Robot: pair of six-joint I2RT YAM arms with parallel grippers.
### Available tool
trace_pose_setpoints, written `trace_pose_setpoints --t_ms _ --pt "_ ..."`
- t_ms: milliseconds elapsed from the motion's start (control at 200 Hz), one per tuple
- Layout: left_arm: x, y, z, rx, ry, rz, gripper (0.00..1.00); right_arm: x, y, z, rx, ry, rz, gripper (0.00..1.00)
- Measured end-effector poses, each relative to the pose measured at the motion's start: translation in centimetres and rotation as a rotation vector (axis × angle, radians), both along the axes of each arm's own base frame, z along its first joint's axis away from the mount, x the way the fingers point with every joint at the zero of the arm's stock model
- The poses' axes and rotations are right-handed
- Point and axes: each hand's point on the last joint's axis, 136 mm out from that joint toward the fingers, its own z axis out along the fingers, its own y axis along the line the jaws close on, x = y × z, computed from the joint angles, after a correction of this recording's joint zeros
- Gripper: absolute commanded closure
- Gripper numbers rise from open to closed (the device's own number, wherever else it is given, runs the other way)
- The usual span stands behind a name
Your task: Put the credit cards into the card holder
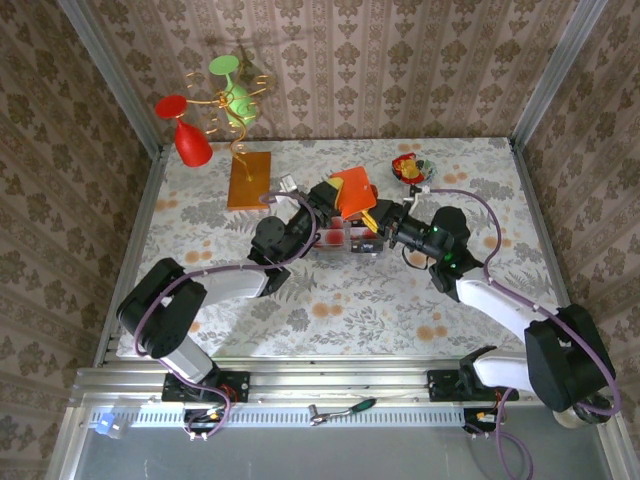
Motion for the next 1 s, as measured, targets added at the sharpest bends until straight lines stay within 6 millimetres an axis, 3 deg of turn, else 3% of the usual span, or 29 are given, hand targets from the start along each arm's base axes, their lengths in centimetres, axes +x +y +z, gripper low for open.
trace_pose_setpoints --t_ms 90,145,320,445,705,850,1000 --pt "0.1 0.1 -0.3 0.002 0.006 0.008 1.00 0.0 0.0 0.1 0.001 -0.006 0.003 1.00" --pt "0.1 0.3 -0.6 0.006 0.011 0.012 0.99 0.0 0.0 0.1 0.000 -0.004 0.005 1.00" --pt "-0.3 0.6 -2.9 0.056 0.028 0.015 0.52 -0.5 -0.1 -1.0 -0.014 0.011 0.013 1.00" --pt "-1.0 1.1 -6.5 0.135 0.070 0.011 0.37 -1.5 -0.5 -3.3 -0.043 0.037 0.013 1.00" --pt "-2.0 3.6 -11.7 0.251 0.134 0.023 0.29 -3.8 -1.3 -8.2 -0.110 0.093 0.017 1.00" --pt "-2.6 5.1 -12.6 0.290 0.142 0.029 0.26 -5.2 -1.8 -9.8 -0.151 0.082 0.029 1.00" --pt "-3.4 5.4 -12.7 0.402 0.134 -0.002 0.23 -6.4 -2.1 -10.5 -0.212 0.051 0.042 1.00"
